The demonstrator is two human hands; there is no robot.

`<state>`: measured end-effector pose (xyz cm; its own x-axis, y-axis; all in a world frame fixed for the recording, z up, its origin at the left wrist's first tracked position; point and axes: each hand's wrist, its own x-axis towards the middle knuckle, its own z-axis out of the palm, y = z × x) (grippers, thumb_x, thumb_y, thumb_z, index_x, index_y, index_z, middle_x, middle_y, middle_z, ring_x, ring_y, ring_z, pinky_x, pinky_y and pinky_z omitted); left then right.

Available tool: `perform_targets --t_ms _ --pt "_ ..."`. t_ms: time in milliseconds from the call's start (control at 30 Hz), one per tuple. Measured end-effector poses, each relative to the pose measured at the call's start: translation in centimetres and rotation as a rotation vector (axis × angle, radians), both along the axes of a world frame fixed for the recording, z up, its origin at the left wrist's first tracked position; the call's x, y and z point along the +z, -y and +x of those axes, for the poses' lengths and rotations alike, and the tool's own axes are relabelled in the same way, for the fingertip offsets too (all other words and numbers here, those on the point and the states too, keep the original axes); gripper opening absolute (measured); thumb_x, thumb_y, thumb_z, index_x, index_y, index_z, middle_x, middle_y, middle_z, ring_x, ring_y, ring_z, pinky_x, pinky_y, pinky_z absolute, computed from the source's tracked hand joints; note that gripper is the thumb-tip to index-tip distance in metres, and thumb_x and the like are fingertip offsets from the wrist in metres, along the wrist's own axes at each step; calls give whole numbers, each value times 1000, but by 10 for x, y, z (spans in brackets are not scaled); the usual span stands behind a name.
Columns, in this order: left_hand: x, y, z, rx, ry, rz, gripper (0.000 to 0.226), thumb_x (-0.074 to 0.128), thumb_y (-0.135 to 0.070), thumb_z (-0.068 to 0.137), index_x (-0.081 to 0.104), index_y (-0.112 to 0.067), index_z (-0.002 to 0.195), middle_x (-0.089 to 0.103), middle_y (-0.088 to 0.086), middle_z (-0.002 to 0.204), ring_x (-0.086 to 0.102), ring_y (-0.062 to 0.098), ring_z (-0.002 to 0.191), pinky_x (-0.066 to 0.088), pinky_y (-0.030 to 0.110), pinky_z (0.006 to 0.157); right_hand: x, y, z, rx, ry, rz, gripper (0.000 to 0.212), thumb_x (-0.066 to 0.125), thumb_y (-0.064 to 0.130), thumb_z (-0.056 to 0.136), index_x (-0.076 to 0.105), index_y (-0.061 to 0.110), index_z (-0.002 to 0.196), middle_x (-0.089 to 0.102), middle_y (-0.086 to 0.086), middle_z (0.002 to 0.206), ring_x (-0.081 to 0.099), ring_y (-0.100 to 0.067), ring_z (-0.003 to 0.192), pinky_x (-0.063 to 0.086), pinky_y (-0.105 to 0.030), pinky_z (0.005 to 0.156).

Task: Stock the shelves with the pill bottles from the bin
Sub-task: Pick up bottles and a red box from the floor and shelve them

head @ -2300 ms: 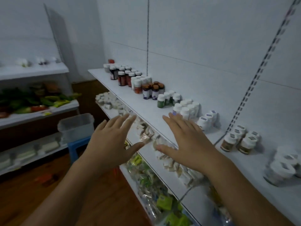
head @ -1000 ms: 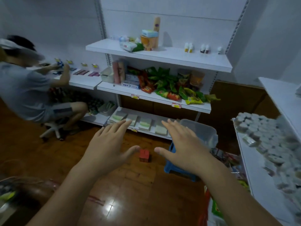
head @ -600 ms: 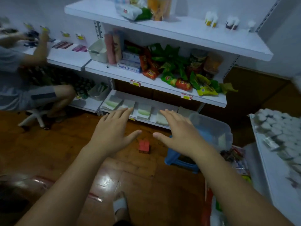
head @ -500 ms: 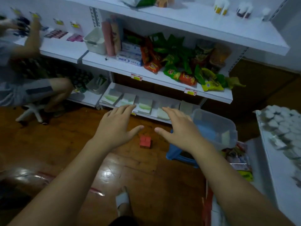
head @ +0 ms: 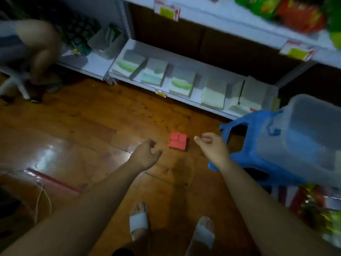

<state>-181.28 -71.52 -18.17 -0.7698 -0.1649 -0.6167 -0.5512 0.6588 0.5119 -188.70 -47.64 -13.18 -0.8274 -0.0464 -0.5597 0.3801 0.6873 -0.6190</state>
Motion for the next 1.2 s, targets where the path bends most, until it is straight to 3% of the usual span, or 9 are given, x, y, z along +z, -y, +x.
perform_targets --t_ms 133,267,433,533,600,733,867,1067,1200 --pt "-193 -5 -33 60 66 49 61 65 -42 102 51 -5 149 59 11 149 61 28 130 48 35 109 -202 -5 -23 -39 107 17 56 72 42 96 63 3 136 68 -11 132 64 -28 122 50 -33 97" --pt "-336 -15 -72 83 35 103 70 66 -43 101 45 -2 154 52 14 156 55 29 137 44 36 111 -370 -8 -37 -70 172 16 49 76 48 90 73 4 111 73 -11 106 68 -32 106 46 -28 77" --pt "-421 -31 -95 161 17 269 60 78 -19 93 55 -3 146 63 13 144 61 27 129 52 40 107 -461 1 -40 -82 188 -93 48 84 28 84 66 10 125 68 1 122 64 -22 117 49 -37 107" --pt "-434 -39 -89 178 0 309 38 72 2 89 67 -4 127 75 12 118 70 26 110 57 29 85 -466 12 -35 -89 184 -193 45 81 4 86 63 14 126 68 -2 120 65 -21 116 51 -35 98" --pt "-433 -44 -85 217 -33 328 38 73 6 85 69 -5 121 77 11 111 71 27 109 60 36 86 -463 19 -33 -121 129 -208 43 82 2 83 66 16 119 73 -8 120 69 -27 114 56 -39 95" --pt "-409 -49 -72 243 -95 322 55 76 -19 68 67 -11 122 77 4 110 72 21 107 59 47 95 -443 24 -24 -200 34 -188 47 82 1 83 65 16 125 72 -1 113 67 -16 104 53 -25 83" --pt "-363 -55 -53 205 -199 263 45 78 -10 85 61 -15 127 71 -2 112 66 16 110 51 21 85 -406 24 -8 -198 -68 -159 52 83 6 83 63 17 130 68 9 107 67 -14 108 54 -26 87" --pt "-213 -55 -43 131 -485 247 57 69 -11 96 51 -39 143 61 -11 126 56 4 122 47 23 102 -259 8 -4 -199 -263 -256 48 84 9 85 62 29 124 71 12 110 70 -5 103 61 -27 89" --pt "-54 -57 -68 41 -647 224 66 66 -6 97 47 -37 152 58 -6 117 49 -1 115 42 7 86 -97 -8 -24 -188 -399 -275 50 82 15 88 64 25 134 72 10 113 69 -6 105 60 -37 96"
